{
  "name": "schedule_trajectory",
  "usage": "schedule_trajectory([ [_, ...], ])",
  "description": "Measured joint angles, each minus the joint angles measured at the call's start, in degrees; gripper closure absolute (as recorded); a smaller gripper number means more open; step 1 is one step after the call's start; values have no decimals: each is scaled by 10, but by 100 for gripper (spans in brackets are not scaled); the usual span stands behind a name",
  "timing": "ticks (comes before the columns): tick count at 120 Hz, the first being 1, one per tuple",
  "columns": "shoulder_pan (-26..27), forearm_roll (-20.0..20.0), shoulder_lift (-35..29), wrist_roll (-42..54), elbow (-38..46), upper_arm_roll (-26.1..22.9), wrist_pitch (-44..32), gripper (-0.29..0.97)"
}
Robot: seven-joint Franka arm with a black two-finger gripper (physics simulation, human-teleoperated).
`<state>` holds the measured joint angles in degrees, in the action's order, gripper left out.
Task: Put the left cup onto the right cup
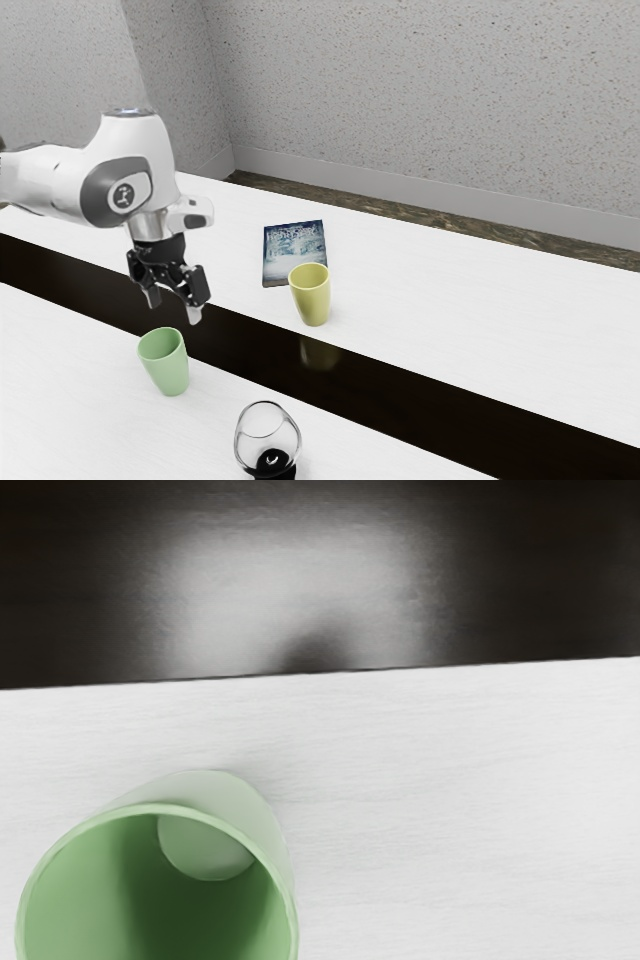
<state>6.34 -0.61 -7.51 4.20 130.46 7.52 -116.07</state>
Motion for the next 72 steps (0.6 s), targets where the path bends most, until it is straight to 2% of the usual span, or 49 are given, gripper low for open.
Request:
schedule_trajectory([
  [29, -3, -14, 6, -41, 82, 0, -101, 0],
  [72, -18, -5, 49, -73, 82, 2, -163, 0],
])
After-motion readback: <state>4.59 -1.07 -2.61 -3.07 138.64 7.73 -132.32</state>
